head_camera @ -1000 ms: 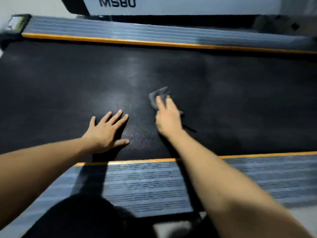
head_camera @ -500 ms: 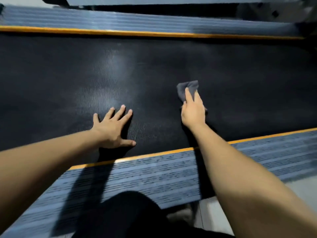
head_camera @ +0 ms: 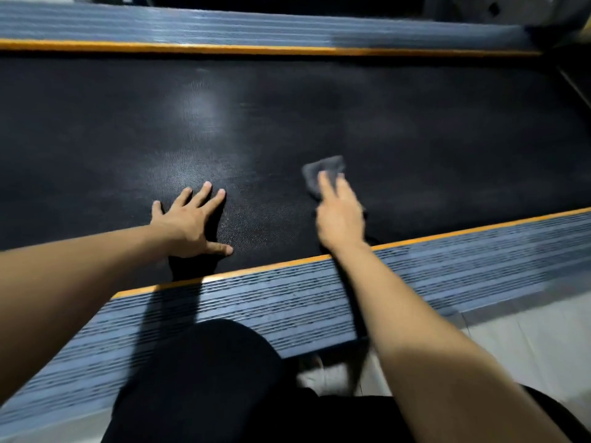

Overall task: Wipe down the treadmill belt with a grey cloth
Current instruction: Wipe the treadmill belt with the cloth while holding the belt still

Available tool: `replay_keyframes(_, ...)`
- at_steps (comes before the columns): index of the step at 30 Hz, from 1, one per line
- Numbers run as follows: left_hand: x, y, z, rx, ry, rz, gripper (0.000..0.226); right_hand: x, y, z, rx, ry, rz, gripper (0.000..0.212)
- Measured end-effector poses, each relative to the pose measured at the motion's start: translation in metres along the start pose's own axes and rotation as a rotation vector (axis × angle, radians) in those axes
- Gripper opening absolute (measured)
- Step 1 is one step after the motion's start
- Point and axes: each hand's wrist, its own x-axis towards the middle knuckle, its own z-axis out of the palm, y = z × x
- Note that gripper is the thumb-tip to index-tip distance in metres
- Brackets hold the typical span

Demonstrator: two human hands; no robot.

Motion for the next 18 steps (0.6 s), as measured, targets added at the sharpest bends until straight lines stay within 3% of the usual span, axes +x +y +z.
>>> replay_keyframes(3, 0.001, 0.002, -0.002, 0.002, -0.010, -0.009, 0.129, 0.007, 0.039, -0.018, 0.043, -0.057, 0.183, 0.068)
replay_keyframes(5, 0.000, 0.002, -0.002, -0.004, -0.017, -0.012, 0.130, 0.003, 0.017, -0.014, 0.048, -0.054, 0.216, 0.068)
replay_keyframes(9, 0.002, 0.004, -0.002, -0.007, -0.011, -0.029, 0.130, -0.047, -0.088, 0.016, 0.071, -0.013, -0.105, 0.071)
replay_keyframes(11, 0.002, 0.005, -0.001, -0.012, 0.005, -0.033, 0.130, -0.066, -0.119, 0.022, 0.087, -0.147, -0.216, 0.070)
replay_keyframes(13, 0.001, 0.004, -0.001, -0.011, 0.012, -0.039, 0.130, -0.060, -0.112, 0.016, 0.104, -0.237, -0.231, 0.068)
replay_keyframes(16, 0.001, 0.004, -0.002, -0.014, 0.001, -0.033, 0.129, -0.046, -0.061, -0.001, -0.038, -0.151, -0.180, 0.068)
replay_keyframes(18, 0.001, 0.002, 0.000, -0.015, 0.002, -0.025, 0.130, -0.033, -0.016, -0.018, -0.154, -0.112, -0.028, 0.069)
